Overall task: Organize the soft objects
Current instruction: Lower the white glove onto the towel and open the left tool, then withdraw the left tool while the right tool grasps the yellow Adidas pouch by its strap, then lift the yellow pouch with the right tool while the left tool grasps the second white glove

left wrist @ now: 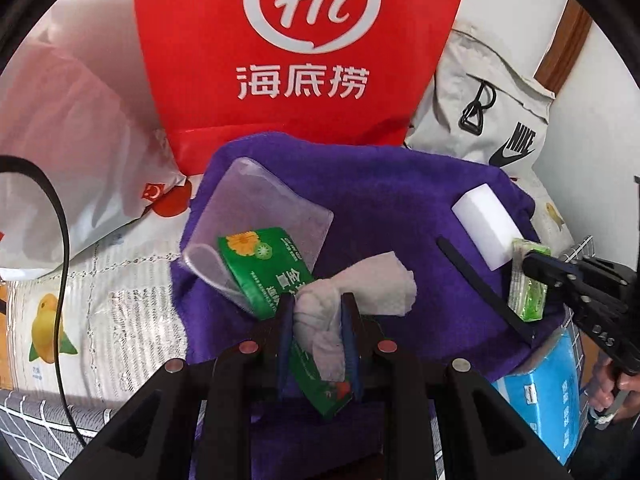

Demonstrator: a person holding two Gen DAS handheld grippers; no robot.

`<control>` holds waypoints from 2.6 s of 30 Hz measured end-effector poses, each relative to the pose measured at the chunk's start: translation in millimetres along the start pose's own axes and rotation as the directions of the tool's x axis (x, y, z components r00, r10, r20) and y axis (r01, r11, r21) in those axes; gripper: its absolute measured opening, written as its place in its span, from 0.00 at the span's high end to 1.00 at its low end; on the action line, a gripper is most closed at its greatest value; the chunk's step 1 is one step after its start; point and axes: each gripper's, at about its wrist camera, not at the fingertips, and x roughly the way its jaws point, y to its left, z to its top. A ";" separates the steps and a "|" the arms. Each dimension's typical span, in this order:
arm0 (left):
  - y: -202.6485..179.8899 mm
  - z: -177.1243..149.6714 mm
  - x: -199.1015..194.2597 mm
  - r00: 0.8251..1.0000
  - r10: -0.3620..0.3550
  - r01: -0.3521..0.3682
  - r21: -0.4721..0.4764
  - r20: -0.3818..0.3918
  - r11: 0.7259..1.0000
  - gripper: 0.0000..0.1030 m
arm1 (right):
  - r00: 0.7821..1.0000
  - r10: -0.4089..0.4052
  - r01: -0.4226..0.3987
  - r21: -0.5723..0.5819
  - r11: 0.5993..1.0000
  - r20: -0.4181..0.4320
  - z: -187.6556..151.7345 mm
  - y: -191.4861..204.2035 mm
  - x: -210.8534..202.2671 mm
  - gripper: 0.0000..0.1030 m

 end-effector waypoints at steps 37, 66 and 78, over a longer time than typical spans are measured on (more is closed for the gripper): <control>20.1 -111.3 -134.7 0.993 0.079 -0.071 -0.090 0.088 0.993 0.41 | 0.995 0.094 -0.097 -0.109 0.989 -0.028 -112.6 119.9 -95.7 0.38; 22.0 -223.0 -178.1 0.985 0.072 -0.051 -0.137 0.155 0.989 0.37 | 0.996 -0.095 0.092 -0.247 0.965 0.002 -158.0 173.4 -74.1 0.80; -3.0 -239.0 -152.9 0.992 -0.009 0.021 -0.095 0.123 0.995 0.32 | 0.995 0.074 -0.066 -0.111 0.992 0.071 -165.5 148.6 -126.4 0.82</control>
